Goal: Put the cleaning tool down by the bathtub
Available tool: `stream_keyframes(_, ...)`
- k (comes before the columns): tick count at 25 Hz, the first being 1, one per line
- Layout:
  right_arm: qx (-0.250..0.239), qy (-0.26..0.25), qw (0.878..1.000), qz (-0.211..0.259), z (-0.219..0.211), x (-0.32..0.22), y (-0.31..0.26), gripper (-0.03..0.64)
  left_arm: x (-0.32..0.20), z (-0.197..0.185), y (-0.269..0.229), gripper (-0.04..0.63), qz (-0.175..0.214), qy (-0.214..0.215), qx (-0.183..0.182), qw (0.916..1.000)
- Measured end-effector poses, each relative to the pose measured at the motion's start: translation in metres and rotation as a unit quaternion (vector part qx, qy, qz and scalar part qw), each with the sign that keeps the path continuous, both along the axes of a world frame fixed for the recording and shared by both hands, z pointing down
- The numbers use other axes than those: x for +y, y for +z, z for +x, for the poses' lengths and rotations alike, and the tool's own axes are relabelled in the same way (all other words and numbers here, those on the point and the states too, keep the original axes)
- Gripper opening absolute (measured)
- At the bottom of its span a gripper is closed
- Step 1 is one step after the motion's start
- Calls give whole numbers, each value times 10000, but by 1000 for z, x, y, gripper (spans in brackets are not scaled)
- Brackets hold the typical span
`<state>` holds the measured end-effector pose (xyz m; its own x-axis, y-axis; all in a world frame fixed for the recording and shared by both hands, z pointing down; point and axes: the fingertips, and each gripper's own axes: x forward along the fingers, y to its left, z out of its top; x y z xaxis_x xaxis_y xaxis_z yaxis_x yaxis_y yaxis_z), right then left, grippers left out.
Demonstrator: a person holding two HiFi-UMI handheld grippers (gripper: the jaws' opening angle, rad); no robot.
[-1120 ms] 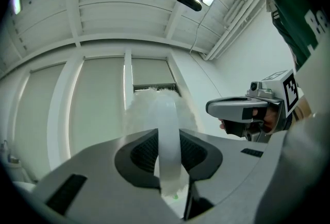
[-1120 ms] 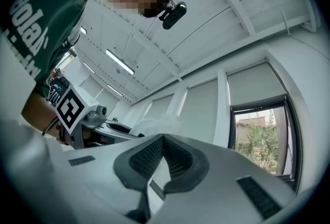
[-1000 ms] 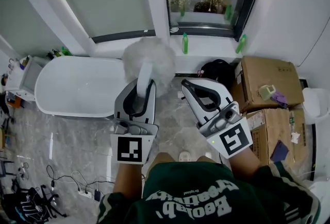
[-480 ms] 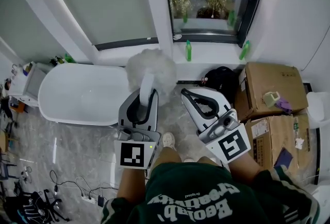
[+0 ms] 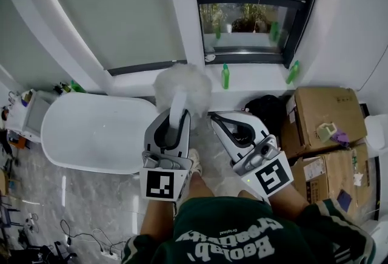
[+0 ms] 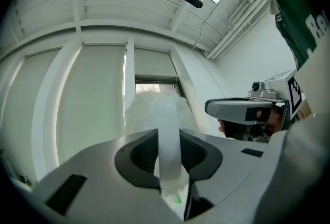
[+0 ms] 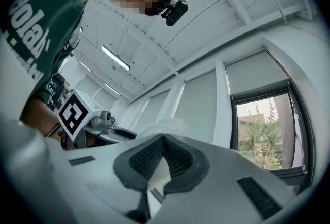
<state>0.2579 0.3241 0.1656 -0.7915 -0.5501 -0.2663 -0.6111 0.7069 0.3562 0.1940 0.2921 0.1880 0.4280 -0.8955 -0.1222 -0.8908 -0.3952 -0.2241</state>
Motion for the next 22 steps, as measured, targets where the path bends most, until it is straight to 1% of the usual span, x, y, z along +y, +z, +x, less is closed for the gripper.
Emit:
stream_keyframes(4,118,175,9998,69,-28,-66,1,15,-73,-27,0,91,38,93,89,9999)
stream_keyframes(8,224,285,9993,-62,-56,-135,-6,15,-146,-57,-12,91,40,118,140,9998)
stream_keyframes(11,208,376,9989,-163,-72,-182,-9,15,-196,-78,-14,91,-58,154,95,9998)
stream_keyframes(16,383,494,9976,-301,-102,-242,0,15,-259,-111,-10,91,-169,157,51,9997)
stream_keyframes(20,207,472,9972,-538,-116,-286,5,15,-302,-128,-5,92,-146,189,-18,9997)
stream_keyframes(22,187,512,9970,-544,-124,-307,5,15,-322,-136,-2,91,-203,206,16,9996)
